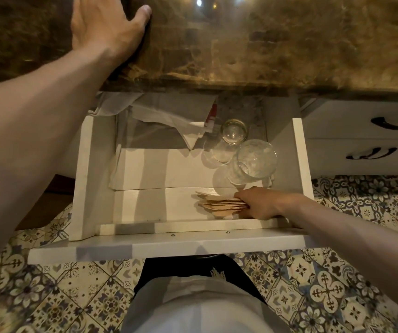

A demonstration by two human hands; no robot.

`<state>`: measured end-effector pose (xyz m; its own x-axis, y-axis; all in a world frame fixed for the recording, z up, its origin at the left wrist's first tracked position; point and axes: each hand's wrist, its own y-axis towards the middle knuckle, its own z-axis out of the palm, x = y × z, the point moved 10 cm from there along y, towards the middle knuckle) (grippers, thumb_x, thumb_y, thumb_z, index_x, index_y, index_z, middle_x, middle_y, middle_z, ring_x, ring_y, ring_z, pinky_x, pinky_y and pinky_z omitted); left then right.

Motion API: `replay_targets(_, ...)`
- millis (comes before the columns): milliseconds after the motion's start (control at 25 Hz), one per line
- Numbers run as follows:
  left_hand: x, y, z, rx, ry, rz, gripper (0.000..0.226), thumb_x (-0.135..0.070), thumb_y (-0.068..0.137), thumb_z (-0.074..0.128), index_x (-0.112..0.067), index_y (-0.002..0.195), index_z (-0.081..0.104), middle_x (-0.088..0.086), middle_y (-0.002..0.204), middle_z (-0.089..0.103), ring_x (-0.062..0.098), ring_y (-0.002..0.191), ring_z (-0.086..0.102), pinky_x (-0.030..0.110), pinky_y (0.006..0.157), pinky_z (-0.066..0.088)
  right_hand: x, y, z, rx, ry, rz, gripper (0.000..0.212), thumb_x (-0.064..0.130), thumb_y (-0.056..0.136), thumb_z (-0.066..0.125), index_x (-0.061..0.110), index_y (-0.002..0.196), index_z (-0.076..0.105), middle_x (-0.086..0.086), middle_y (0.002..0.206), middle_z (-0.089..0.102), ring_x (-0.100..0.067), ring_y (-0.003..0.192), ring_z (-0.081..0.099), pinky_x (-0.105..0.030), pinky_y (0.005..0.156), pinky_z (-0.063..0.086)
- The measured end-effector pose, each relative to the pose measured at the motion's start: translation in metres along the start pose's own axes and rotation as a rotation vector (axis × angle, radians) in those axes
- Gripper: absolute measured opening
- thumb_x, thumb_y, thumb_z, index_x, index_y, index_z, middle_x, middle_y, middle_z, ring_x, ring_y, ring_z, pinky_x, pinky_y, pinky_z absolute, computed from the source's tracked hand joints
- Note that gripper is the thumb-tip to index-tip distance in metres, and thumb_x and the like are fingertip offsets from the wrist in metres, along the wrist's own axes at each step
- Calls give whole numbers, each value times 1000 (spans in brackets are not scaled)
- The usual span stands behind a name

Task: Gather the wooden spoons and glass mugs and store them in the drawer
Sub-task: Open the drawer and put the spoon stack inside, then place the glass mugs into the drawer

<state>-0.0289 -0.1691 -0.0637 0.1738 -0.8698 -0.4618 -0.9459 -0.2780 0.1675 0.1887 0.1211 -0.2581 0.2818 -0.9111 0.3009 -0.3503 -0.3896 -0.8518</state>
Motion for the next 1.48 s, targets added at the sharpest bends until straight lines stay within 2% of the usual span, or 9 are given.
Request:
replay_targets(200,0,1,1,9,4,2,72,-76,77,34,-21,122,47,10,123,53,28,113,52,44,91,48,-19,-11,-4,13,-220,87,20,20,90,55,15,110,55,-11,112,63,-26,100,60,-35,83,49)
replay_targets(440,-6,0,-3,-16,11,41,70,-72,80,36,-19,125,46,11,127,51,30,118,49,45,96,45,-16,-24,-20,-35,-448,148,51,50,90,51,13,125,47,-8,125,57,-27,112,55,-41,88,50)
replay_targets(600,-8,1,0,2,25,70,68,-69,82,37,-20,129,43,11,132,48,29,122,46,46,99,43,-16,-31,-18,18,-486,174,62,58,92,38,16,136,40,-7,132,52,-28,119,51,-46,95,47)
replay_targets(880,-12,1,-3,-9,43,108,65,-64,85,38,-20,132,42,11,135,45,30,125,41,43,101,38,-7,-41,-21,-16,-478,200,54,49,96,36,17,140,36,-7,137,48,-26,126,45,-42,103,40)
replay_targets(1000,-13,1,-2,-2,42,115,64,-64,85,38,-21,132,42,10,136,44,29,125,41,42,101,37,2,-51,-31,-35,-432,220,45,44,96,41,17,133,44,-7,129,55,-25,117,53,-38,94,47)
replay_targets(1080,-15,4,-2,-5,55,142,61,-62,86,39,-22,133,42,9,136,44,28,126,39,39,101,34,12,-59,-38,-30,-362,222,39,43,95,44,14,118,57,-7,114,62,-23,98,60,-35,81,51)
replay_targets(1200,-19,11,-3,0,74,152,58,-57,88,41,-23,134,42,7,139,43,26,130,36,38,107,28,39,-77,-53,23,-220,121,46,49,94,43,10,101,66,-5,95,67,-20,79,60,-31,70,49)
replay_targets(1360,-20,16,0,42,105,120,56,-54,89,44,-22,135,44,6,144,41,24,135,32,41,115,20,75,-107,-97,153,52,1,45,56,92,43,19,86,69,8,70,70,-3,57,59,-19,60,48)
replay_targets(1480,-20,16,1,42,98,123,56,-53,89,45,-22,136,43,6,146,39,22,137,30,42,116,18,94,-111,-172,-46,270,-137,37,54,89,47,24,83,69,9,70,72,-2,57,59,-18,56,47)
